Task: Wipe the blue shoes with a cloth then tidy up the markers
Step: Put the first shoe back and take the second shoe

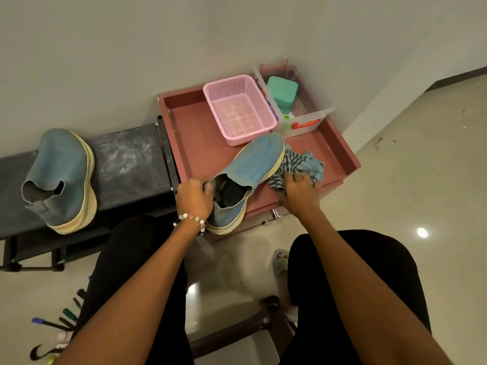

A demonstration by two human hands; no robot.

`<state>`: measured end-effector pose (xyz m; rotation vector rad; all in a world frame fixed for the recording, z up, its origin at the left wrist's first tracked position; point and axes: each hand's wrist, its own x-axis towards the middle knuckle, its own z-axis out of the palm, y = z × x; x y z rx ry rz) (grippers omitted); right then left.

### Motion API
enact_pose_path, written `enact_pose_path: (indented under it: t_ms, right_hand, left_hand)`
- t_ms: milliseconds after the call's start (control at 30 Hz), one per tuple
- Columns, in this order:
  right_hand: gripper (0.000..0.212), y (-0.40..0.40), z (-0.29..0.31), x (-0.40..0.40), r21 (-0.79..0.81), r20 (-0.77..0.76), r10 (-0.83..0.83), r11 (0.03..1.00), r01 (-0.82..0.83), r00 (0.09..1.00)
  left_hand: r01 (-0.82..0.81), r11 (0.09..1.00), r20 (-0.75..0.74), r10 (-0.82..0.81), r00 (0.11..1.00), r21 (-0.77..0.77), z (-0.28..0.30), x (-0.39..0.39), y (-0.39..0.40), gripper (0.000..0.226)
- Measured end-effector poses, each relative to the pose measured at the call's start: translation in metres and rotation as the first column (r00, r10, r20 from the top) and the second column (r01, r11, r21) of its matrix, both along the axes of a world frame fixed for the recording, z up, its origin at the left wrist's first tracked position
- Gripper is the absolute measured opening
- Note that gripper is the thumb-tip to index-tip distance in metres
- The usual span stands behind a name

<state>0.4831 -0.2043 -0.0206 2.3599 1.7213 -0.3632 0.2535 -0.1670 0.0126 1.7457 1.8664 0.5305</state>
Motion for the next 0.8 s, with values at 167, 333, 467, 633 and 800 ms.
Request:
enact_pose_path:
  t_ms: [167, 333, 467, 633, 800]
  right_hand:
    - [0.007, 0.000, 0.032, 0.028, 0.052, -0.260, -0.145, 0.985, 0.163, 0.955]
    - [0.037, -0.034, 0.083, 0.029, 0.116, -0.675, -0.335, 0.832, 0.543, 0.657]
    - [0.019, -0.058, 0.097, 0.018, -0.265, -0.936, -0.347, 0.582, 0.769, -0.060]
    - [0.055, -0.061, 0.103, 0.011, -0.531, -0.780, -0.139, 0.662, 0.528, -0.611]
    - [0.065, -0.057, 0.107, -0.005, -0.446, -0.731, -0.138, 0.838, 0.315, -0.668]
  left_hand:
    - [-0.032, 0.999, -0.032, 0.032, 0.999, 0.006, 0.000, 0.010, 0.001, 0.025]
    - [-0.047, 0.998, -0.057, 0.049, 0.997, 0.038, -0.002, 0.021, 0.009, 0.029]
    - [-0.057, 0.995, -0.002, 0.057, 0.998, 0.079, 0.005, 0.030, 0.010, 0.031]
    - [0.083, 0.929, 0.029, -0.100, 0.995, 0.362, 0.034, 0.033, -0.003, 0.027]
    - [0.228, 0.959, 0.511, -0.283, 0.811, 0.169, 0.069, 0.039, -0.044, 0.040]
